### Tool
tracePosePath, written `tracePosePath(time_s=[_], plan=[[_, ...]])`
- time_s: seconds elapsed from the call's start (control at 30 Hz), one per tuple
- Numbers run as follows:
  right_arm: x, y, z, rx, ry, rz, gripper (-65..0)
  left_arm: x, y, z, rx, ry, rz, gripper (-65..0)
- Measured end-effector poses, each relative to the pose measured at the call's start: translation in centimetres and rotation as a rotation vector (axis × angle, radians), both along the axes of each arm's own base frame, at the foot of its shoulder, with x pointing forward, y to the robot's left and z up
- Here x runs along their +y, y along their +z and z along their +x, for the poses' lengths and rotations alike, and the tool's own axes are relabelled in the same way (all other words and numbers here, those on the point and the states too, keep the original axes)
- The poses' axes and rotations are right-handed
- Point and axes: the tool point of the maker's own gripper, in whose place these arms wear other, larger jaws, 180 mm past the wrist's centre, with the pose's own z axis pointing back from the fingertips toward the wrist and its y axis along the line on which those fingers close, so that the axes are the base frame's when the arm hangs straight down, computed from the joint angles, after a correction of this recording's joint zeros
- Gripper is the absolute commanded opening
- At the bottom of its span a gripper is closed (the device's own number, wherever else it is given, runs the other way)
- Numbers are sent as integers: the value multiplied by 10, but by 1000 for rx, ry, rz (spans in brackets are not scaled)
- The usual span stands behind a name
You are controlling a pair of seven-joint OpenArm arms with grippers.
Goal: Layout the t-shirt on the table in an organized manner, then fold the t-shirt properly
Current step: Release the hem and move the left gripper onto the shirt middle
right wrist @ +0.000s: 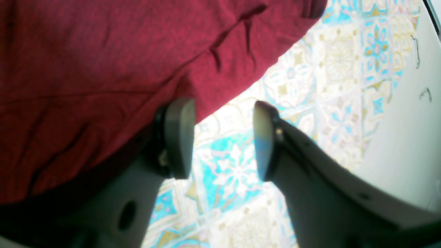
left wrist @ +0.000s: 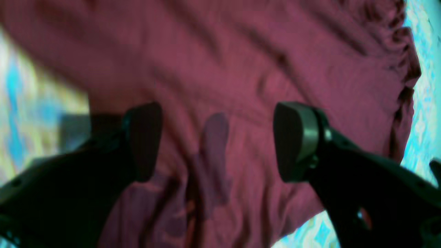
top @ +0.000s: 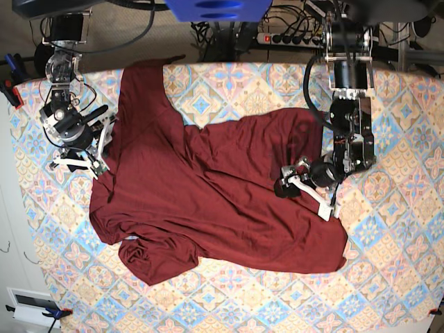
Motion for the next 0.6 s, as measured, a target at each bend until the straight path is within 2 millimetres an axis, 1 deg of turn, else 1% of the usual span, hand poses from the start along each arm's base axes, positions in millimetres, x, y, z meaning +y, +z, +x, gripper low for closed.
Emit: tracePosePath(time_s=[0.1, 0.17, 0.23, 0.3, 0.33, 0.37, 0.47, 0.5, 0.53, 0.6], plan=[[-5, -15, -6, 46, -19, 4, -361, -19, 4, -14, -17, -23, -46, -161], [-2, -25, -10, 79, -5, -1, -361, -30, 5, -22, -27, -28, -74, -161], [7, -40, -17, 129, 30, -5, -361, -38, -5, -34, 4, -36, -90, -161], [23, -53, -19, 173, 68, 7, -361, -41, -13, -43, 32, -32, -91, -161], [29, -51, -13, 165, 84, 10, -361, -43, -13, -45, 35, -35, -95, -161], [34, -45, -4, 142, 97, 15, -361, -45, -11, -46, 29, -35, -99, -161], [41, -22, 25, 51, 112, 31, -361, -49, -6, -49, 12, -38, -108, -161], [38, -20, 27, 42, 104, 29, -363, -52, -6, -50, 13, -39, -114, -161], [36, -24, 25, 54, 99, 26, -363, -54, -6, -50, 12, -40, -117, -161], [28, -44, 10, 130, 81, 13, -364, -55, -6, -51, 15, -42, -121, -161]])
